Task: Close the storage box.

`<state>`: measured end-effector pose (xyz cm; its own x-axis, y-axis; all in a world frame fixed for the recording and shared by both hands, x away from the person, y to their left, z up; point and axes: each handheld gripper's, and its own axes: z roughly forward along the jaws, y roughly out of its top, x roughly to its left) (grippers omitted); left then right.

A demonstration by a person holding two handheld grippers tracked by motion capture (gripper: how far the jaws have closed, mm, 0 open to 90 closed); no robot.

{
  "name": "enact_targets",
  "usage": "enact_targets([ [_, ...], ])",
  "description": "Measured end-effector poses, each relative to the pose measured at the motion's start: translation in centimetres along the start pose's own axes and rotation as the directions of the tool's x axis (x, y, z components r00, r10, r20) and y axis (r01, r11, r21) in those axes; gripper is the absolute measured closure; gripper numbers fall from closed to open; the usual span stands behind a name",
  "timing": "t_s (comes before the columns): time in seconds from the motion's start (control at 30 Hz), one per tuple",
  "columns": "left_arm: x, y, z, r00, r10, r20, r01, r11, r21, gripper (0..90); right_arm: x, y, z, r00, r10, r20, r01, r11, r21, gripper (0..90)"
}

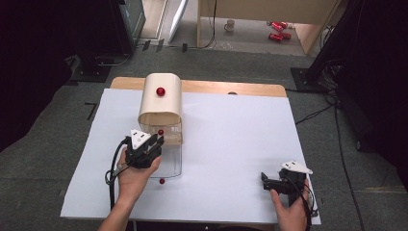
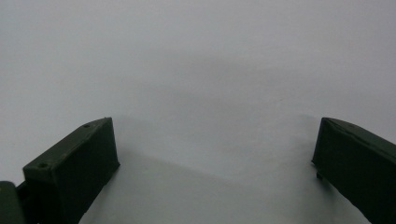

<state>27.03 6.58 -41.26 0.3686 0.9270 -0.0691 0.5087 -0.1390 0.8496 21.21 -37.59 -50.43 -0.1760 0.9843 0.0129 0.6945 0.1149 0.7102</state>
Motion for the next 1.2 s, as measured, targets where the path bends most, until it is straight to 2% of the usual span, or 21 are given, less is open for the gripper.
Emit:
enact_targets([
  [0.13,-0.1,-0.4,-0.7,0.9999,0.011,0.005,-0.011,0.9999,0.007,48.1,0.0,0.0,0.0,1.0,0.002,-0.001,-0.002,1.0,0.003,0.0],
  [0.17,-0.1,-0.6,-0.8,0.9999,0.014,0.005,-0.014,0.9999,0.009,48.1,0.0,0.0,0.0,1.0,0.002,-0.001,-0.002,1.0,0.004,0.0],
  [0.2,-0.1,-0.9,-1.2,0.9998,0.014,0.011,-0.014,0.9998,0.016,41.0,0.0,0.0,0.0,1.0,0.002,0.0,-0.002,1.0,0.004,0.0],
  [0.23,-0.1,-0.9,-1.2,0.9998,0.014,0.011,-0.014,0.9998,0.016,37.7,0.0,0.0,0.0,1.0,0.002,0.0,-0.002,1.0,0.004,0.0],
  [0.4,0.1,-2.1,-2.8,0.999,0.007,0.044,-0.008,0.9999,0.015,29.0,0.0,0.0,0.0,1.0,0.004,0.0,-0.004,1.0,0.005,0.0],
  [0.6,-0.2,-3.5,-4.0,0.999,-0.006,0.044,0.006,0.9999,0.015,24.6,0.0,0.0,0.0,1.0,0.001,0.001,-0.001,1.0,0.002,0.0],
  [0.67,-0.6,-4.4,-4.5,0.9992,0.007,0.038,-0.009,0.9994,0.033,23.9,0.0,0.0,0.0,1.0,0.001,0.001,-0.001,1.0,0.002,0.0],
  [0.9,-1.7,-6.1,-5.0,0.999,0.012,0.043,-0.015,0.9982,0.058,22.7,0.0,0.0,0.0,1.0,0.002,0.001,-0.002,1.0,0.001,0.0],
  [1.07,-2.5,-7.3,-5.8,0.9993,-0.01,0.036,0.008,0.9987,0.05,22.9,0.0,0.0,0.0,1.0,0.002,0.001,-0.002,1.0,0.001,0.0],
  [1.2,-3.3,-8.4,-6.5,0.9997,-0.005,0.023,0.004,0.9989,0.046,23.0,0.0,0.0,0.0,1.0,0.002,0.001,-0.002,1.0,0.002,0.0],
])
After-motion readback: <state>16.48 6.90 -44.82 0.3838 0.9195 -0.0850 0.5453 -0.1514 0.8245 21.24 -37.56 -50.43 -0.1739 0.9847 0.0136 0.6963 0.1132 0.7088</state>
